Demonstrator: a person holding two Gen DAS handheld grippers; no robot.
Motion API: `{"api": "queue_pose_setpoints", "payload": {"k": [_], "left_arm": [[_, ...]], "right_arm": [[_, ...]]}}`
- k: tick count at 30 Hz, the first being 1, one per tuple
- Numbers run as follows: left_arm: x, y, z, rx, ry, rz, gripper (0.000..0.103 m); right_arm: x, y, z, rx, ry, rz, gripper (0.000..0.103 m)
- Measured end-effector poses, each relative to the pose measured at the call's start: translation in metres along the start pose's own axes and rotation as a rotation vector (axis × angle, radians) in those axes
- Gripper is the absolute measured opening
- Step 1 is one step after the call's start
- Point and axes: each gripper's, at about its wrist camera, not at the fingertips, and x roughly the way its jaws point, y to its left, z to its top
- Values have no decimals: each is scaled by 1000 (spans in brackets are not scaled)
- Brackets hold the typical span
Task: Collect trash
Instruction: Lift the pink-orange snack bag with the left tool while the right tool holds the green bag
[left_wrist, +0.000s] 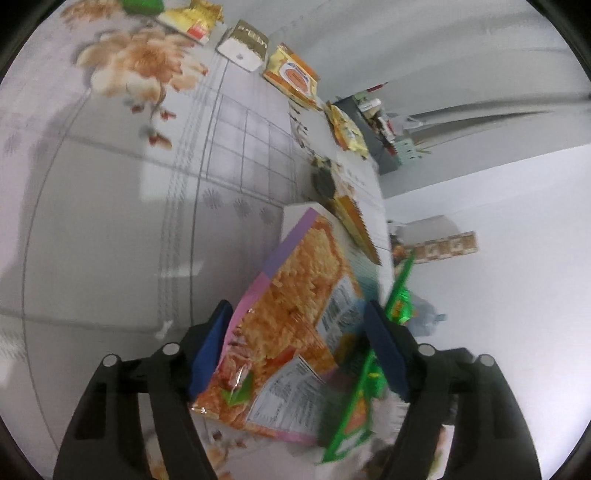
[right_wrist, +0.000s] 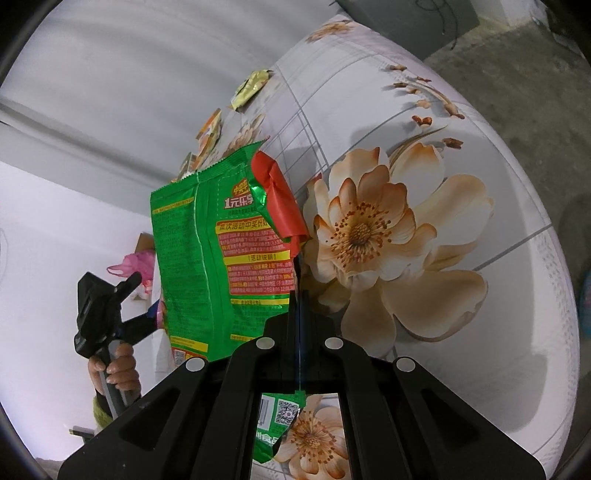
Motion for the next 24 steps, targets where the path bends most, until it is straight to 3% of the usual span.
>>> {"api": "queue_pose_setpoints", "payload": {"k": [5, 13, 16, 24], "left_arm": [[-15, 4, -20, -44, 21, -156, 55], [-26, -3, -42, -33, 46, -306, 45], [-24, -7, -50, -20, 56, -306, 42], [-20, -24, -62, 103, 59, -168, 15]], "right_arm": [[0, 2, -2, -14, -8, -8, 0], [2, 9, -6, -45, -28, -36, 0], [3, 12, -8, -59, -35, -53, 0], [4, 7, -7, -25, -29, -23, 0]]}}
